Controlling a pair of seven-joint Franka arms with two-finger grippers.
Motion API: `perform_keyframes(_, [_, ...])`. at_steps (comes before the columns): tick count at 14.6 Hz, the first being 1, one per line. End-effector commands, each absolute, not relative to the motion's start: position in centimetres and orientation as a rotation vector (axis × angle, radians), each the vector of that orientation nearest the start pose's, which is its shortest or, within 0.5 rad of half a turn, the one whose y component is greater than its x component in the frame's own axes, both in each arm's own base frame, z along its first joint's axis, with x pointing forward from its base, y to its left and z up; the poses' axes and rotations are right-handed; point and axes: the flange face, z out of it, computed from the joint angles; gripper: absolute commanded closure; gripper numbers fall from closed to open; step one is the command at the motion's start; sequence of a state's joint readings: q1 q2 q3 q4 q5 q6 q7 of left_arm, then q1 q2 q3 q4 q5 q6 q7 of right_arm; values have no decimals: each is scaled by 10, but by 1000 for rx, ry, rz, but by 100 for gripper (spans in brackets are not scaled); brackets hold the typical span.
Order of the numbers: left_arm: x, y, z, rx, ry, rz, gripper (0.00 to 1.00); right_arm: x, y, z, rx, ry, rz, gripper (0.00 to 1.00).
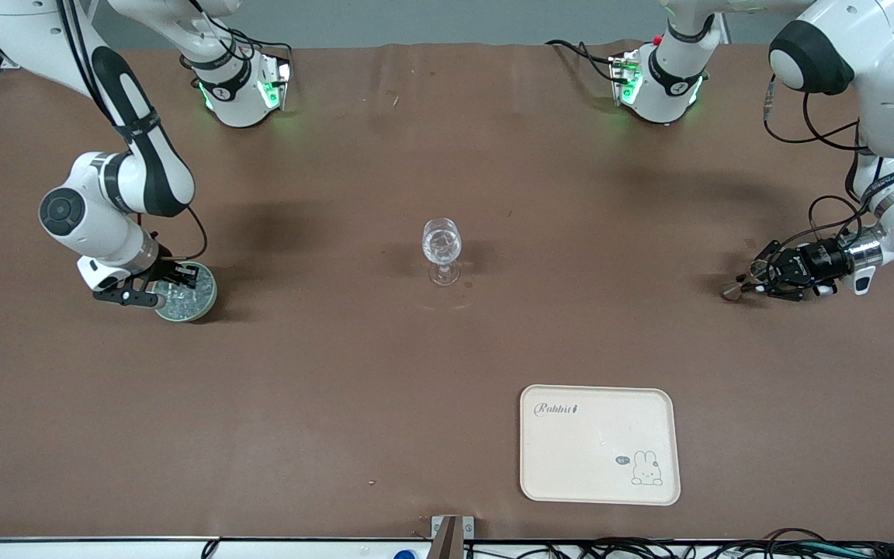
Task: Pour wine and add ice with both arms
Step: 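Lift the jigger with the left gripper while the right gripper lifts the ice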
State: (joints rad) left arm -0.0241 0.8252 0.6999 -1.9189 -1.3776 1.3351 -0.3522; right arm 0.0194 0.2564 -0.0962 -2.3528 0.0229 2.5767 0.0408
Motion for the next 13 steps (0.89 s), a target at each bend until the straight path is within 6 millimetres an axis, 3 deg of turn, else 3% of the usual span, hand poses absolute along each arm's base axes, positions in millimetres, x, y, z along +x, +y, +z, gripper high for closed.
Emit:
perform_keyframes(1, [503, 216, 179, 1336, 1480, -928, 99, 505, -41, 217, -3144, 217, 68, 82])
perform_keyframes(5, [538, 161, 253, 1424, 1358, -1042, 99, 511, -41, 223, -3140, 226, 102, 85])
perform_keyframes(8, [552, 112, 293, 1515, 1253, -1078, 99, 524, -38, 239, -3132, 274, 159, 92])
perform_keyframes(10, [557, 85, 318, 1590, 1205, -1059, 99, 536, -37, 263, -3124, 323, 215, 97])
perform_keyframes(13, [564, 24, 350, 1752, 1140, -1026, 99, 550, -42, 309, -3114, 338, 172, 98])
